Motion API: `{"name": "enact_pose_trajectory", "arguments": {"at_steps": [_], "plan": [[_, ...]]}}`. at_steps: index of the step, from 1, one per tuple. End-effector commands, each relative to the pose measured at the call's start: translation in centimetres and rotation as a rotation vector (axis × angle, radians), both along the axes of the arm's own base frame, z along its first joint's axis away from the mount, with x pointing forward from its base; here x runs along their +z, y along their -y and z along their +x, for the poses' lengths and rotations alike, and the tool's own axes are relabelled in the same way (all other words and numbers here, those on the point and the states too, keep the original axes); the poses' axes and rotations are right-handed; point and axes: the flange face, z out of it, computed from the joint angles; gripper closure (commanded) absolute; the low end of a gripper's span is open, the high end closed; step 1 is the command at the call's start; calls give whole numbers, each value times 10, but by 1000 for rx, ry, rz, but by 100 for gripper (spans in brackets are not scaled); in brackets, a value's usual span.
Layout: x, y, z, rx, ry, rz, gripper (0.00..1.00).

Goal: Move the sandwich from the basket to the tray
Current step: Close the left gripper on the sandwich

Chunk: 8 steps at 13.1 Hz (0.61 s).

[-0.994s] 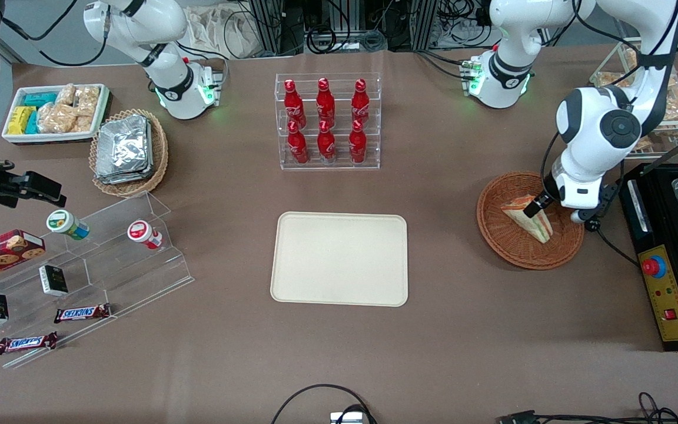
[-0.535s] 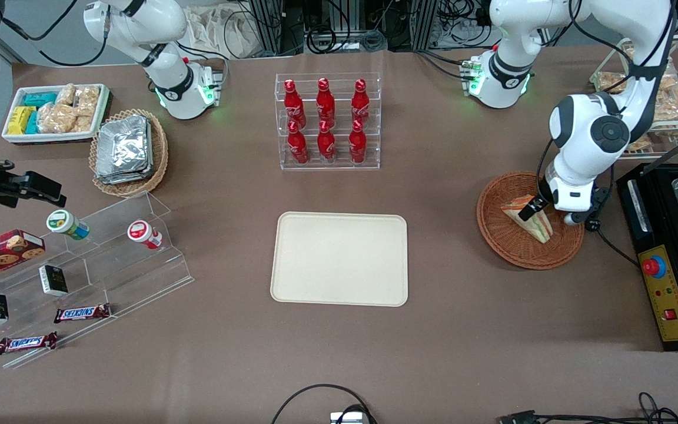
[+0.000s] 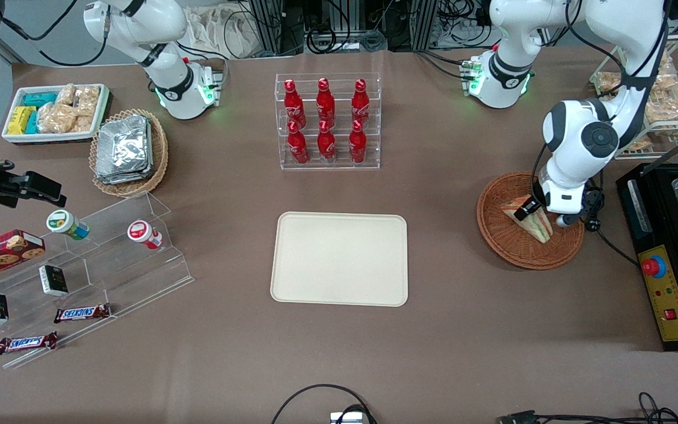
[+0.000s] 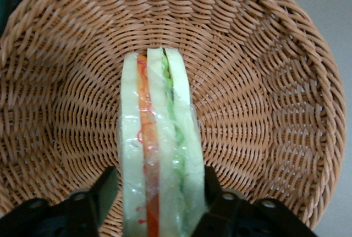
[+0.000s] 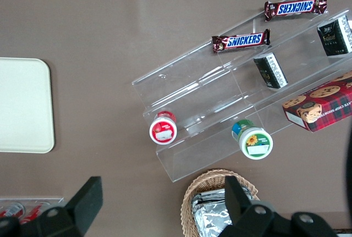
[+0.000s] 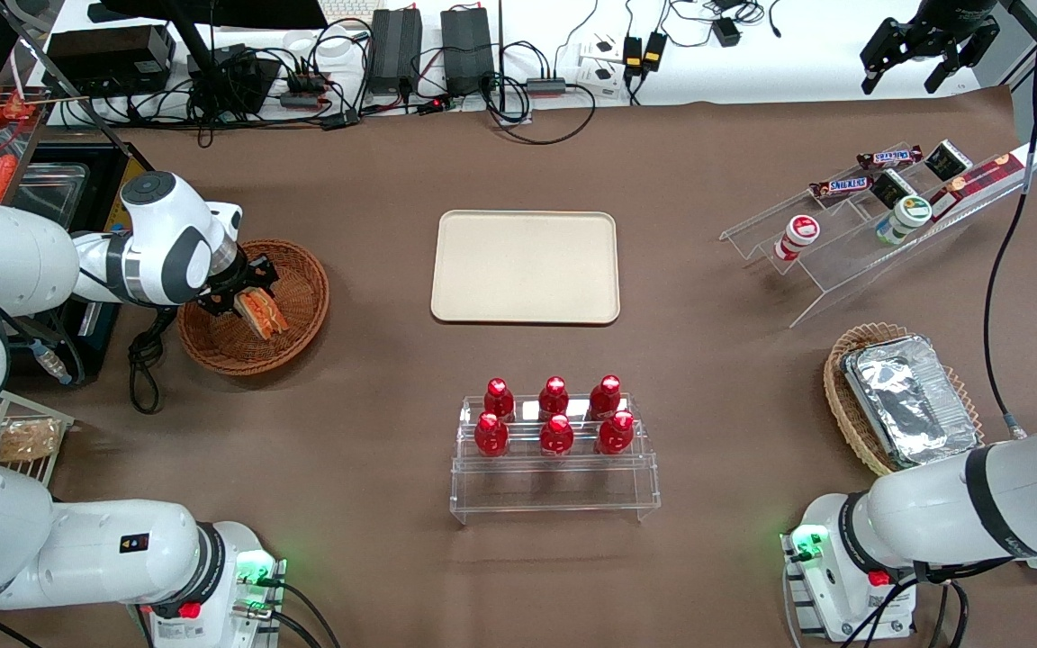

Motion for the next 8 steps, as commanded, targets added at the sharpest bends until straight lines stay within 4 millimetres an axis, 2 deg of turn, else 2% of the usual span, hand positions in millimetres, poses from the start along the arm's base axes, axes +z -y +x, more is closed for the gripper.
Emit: {"name": "enact_pose_trajectory", "arguments": {"at_steps": [1, 2, 4, 8], "plan": [[-6, 2, -3, -61, 5, 4, 73], [-2, 2, -3, -97, 6, 6, 83], [12, 0, -4, -154, -26, 14, 90], [63, 4, -4, -263, -51, 32, 91]]}}
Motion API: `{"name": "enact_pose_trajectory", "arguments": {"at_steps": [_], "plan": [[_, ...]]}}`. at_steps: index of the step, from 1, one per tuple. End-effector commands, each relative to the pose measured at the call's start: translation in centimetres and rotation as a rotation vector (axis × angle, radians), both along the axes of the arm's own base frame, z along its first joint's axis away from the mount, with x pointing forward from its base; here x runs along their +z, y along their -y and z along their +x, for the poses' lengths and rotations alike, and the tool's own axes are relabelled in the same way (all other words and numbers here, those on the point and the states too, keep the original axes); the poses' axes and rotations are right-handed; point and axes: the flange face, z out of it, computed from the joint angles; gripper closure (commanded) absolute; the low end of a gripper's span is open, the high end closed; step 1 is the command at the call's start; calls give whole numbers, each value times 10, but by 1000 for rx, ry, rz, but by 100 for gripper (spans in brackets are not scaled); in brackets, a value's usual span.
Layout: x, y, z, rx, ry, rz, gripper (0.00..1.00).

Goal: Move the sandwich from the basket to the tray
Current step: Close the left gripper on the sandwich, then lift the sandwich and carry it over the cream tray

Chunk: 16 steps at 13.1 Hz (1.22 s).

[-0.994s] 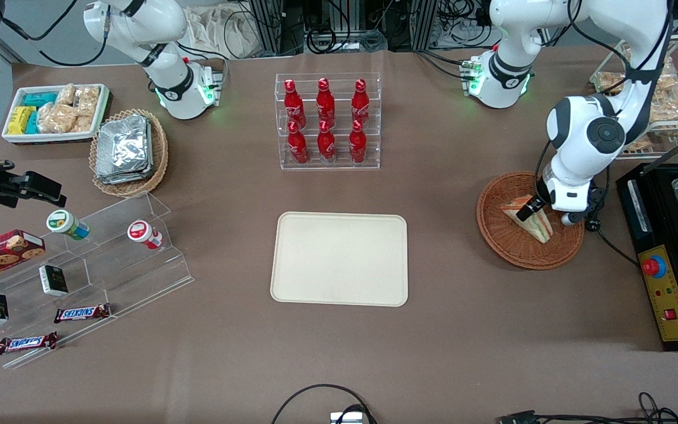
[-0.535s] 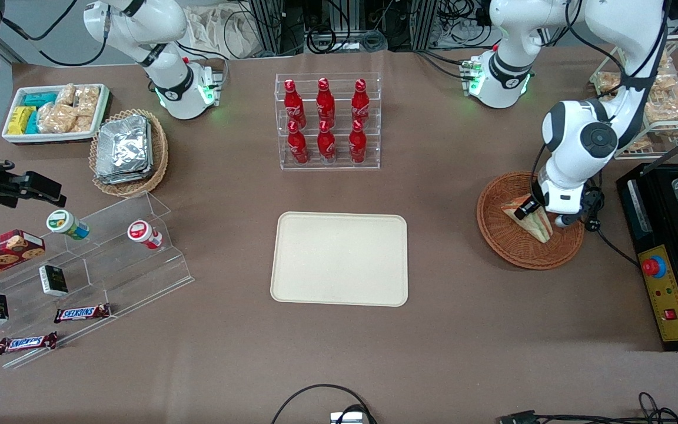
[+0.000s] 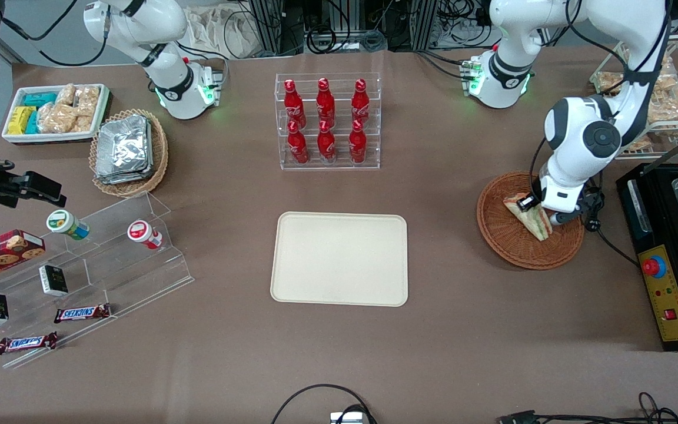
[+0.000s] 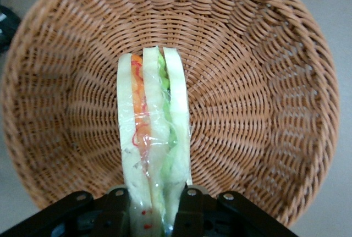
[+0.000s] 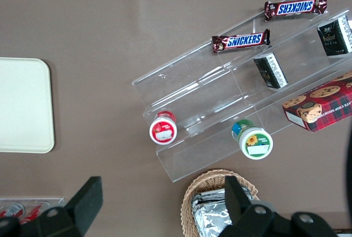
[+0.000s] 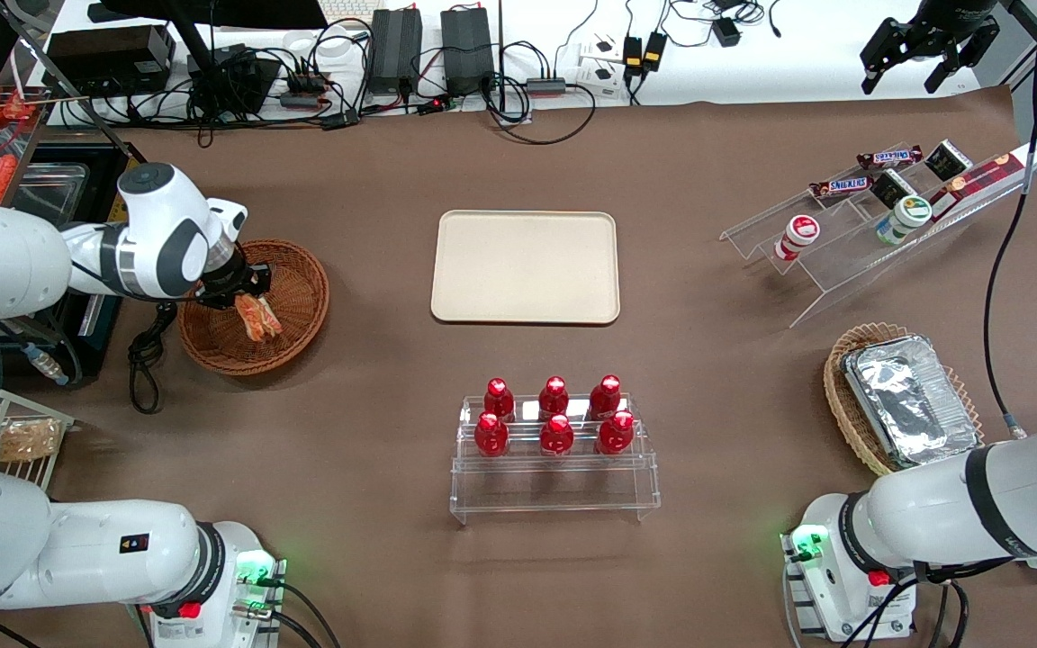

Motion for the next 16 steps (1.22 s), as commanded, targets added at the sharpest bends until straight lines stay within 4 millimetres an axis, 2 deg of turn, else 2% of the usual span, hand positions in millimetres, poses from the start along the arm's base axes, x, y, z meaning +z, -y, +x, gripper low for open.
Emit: {"name": "enact_pose_trajectory", "arguments": {"at_steps": [1, 4, 10, 13, 16], "plan": [[47, 12, 0, -114, 9, 20, 90], [77, 47, 0, -355, 33, 34, 90], [111, 120, 9, -651, 115, 50, 90], [115, 176, 20, -727, 128, 18, 90], [103, 228, 33, -735, 103, -35, 90]]}}
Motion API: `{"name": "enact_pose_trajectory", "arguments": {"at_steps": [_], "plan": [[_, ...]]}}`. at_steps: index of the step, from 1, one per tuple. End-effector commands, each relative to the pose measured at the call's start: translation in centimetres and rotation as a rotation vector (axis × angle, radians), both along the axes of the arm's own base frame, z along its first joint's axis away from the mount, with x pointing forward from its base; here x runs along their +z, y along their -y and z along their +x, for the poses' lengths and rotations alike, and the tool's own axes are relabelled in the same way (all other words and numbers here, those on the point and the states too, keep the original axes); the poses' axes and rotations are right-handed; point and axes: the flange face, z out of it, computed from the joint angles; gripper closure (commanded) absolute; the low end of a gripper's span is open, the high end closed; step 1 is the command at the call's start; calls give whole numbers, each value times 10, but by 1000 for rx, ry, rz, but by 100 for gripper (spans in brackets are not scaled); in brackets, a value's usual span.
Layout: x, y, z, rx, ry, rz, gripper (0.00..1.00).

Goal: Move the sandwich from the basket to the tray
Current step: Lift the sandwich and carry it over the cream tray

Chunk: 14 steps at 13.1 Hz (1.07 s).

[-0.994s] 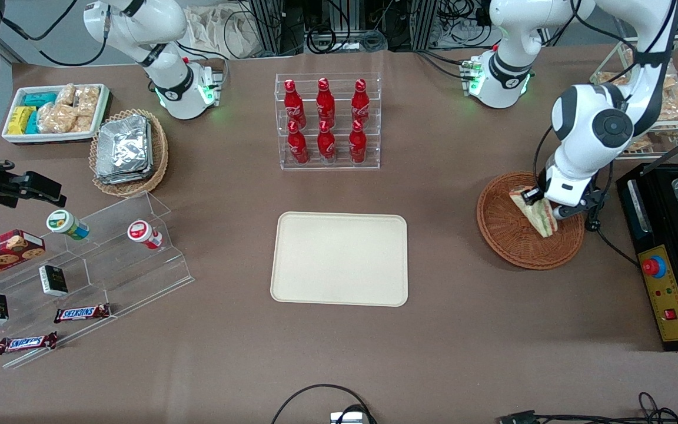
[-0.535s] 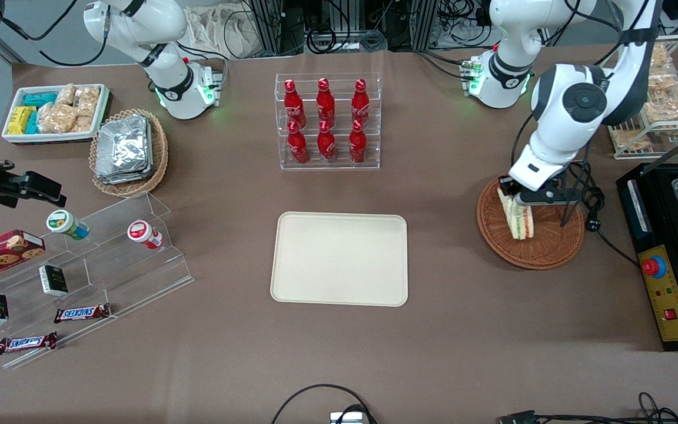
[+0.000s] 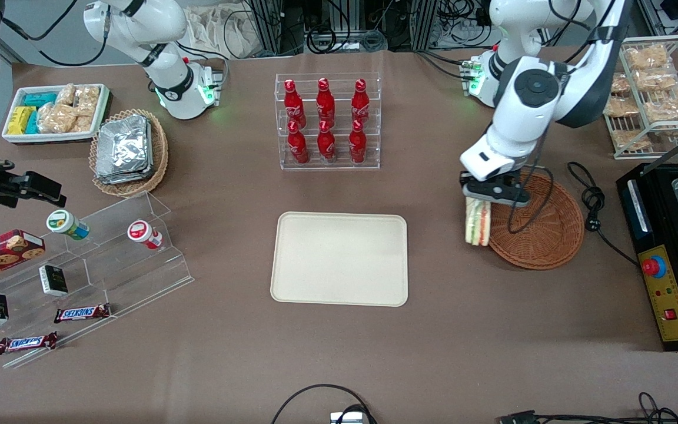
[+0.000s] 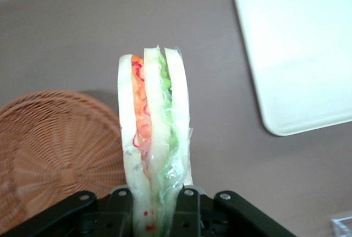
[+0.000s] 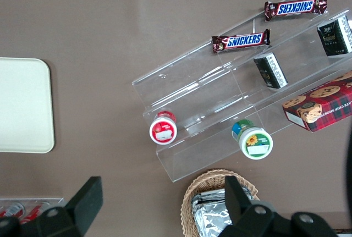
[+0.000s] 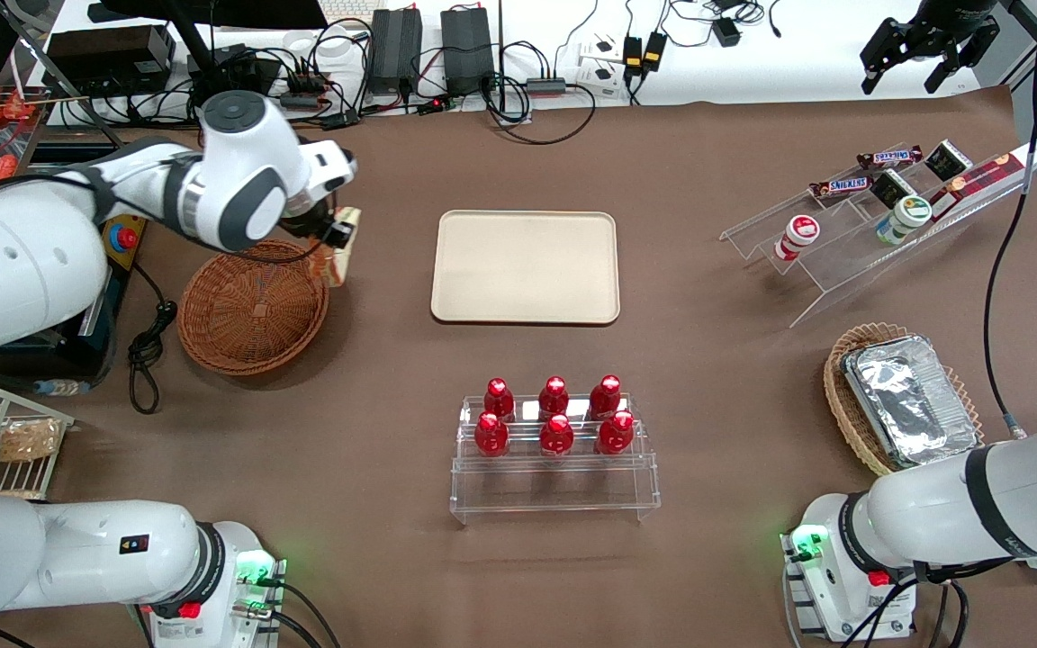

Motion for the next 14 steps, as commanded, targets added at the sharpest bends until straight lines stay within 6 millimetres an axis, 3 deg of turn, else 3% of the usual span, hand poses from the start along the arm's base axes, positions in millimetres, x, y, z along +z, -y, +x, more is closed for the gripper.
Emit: {"name": "enact_pose_trajectory", "arguments": {"at_steps": [1, 4, 10, 14], "plan": [[-12, 35, 27, 4, -58, -43, 90], [-14, 67, 45, 13, -74, -84, 90], [-49, 141, 85, 109, -79, -16, 90], [-66, 166, 95, 101, -101, -50, 90]]}}
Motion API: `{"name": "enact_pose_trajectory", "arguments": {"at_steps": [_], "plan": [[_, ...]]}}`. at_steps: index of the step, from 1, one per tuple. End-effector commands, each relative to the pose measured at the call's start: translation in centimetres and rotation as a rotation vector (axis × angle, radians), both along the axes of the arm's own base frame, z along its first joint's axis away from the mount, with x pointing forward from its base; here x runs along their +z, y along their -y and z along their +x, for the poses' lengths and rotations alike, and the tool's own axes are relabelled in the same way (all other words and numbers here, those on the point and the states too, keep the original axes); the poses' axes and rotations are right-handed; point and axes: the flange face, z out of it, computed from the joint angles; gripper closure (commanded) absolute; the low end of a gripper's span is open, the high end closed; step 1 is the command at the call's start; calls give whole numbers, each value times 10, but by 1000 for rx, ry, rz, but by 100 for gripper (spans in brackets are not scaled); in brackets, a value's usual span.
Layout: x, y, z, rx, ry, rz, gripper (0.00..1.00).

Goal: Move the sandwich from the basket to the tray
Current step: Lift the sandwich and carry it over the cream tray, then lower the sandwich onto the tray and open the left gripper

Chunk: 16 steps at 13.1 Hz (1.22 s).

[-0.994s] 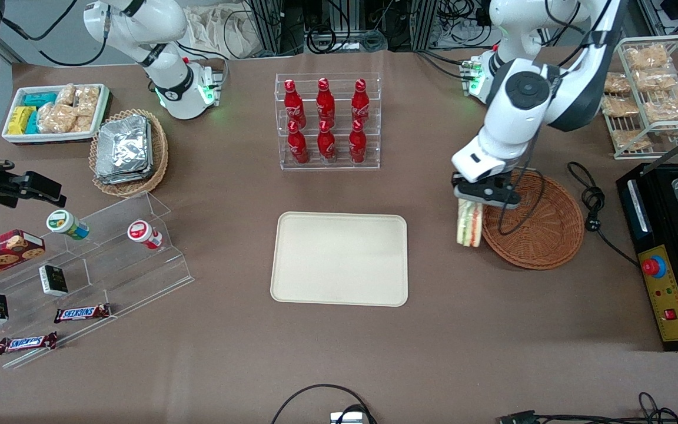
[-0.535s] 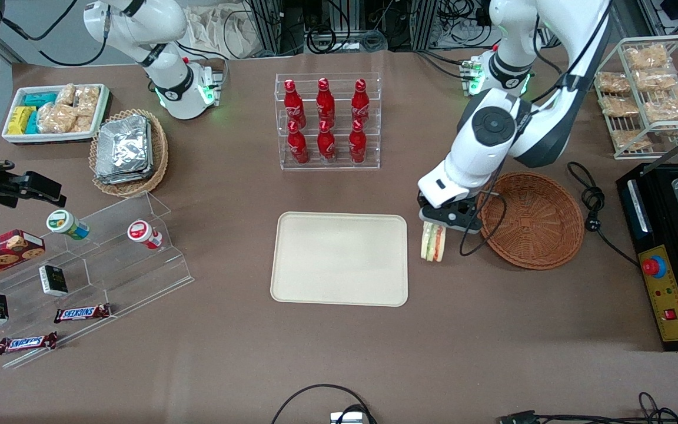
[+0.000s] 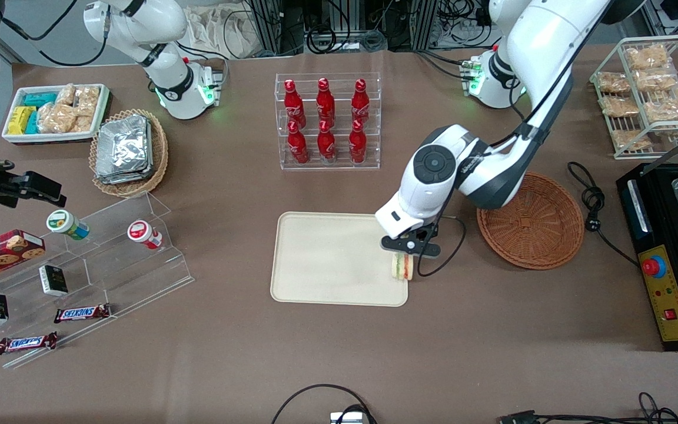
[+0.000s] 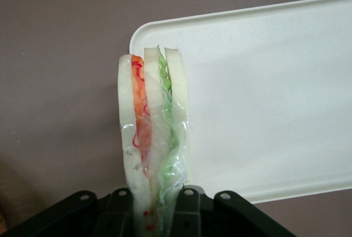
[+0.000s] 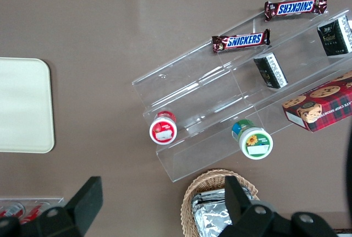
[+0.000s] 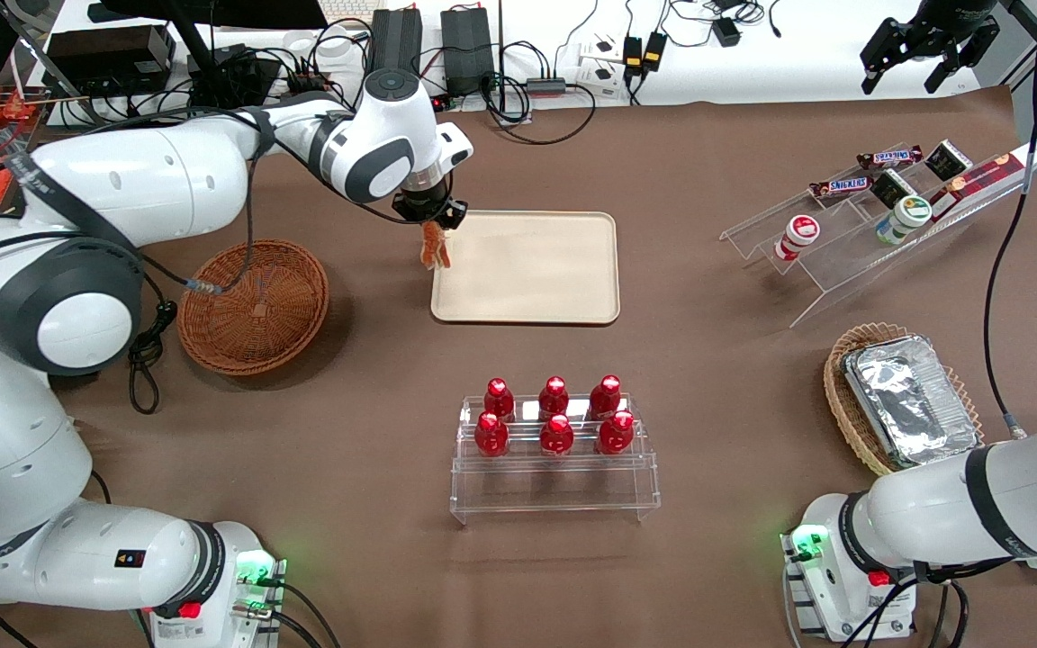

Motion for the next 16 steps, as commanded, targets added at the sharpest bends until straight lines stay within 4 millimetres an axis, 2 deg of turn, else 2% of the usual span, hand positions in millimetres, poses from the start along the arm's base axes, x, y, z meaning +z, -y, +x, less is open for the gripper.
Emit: {"name": "enact_pose_trajectory", "arguments": {"at_steps": [1, 3, 5, 11, 13, 16], "plan": [[-11, 29, 6, 3, -13, 1, 90], [-33, 37, 8, 27, -4, 31, 90], [-57, 45, 2, 20, -17, 50, 90], [-77, 49, 1, 13, -38, 53, 88], [-81, 50, 0, 11, -44, 54, 80], [-86, 54, -4, -5, -43, 65, 74]]}}
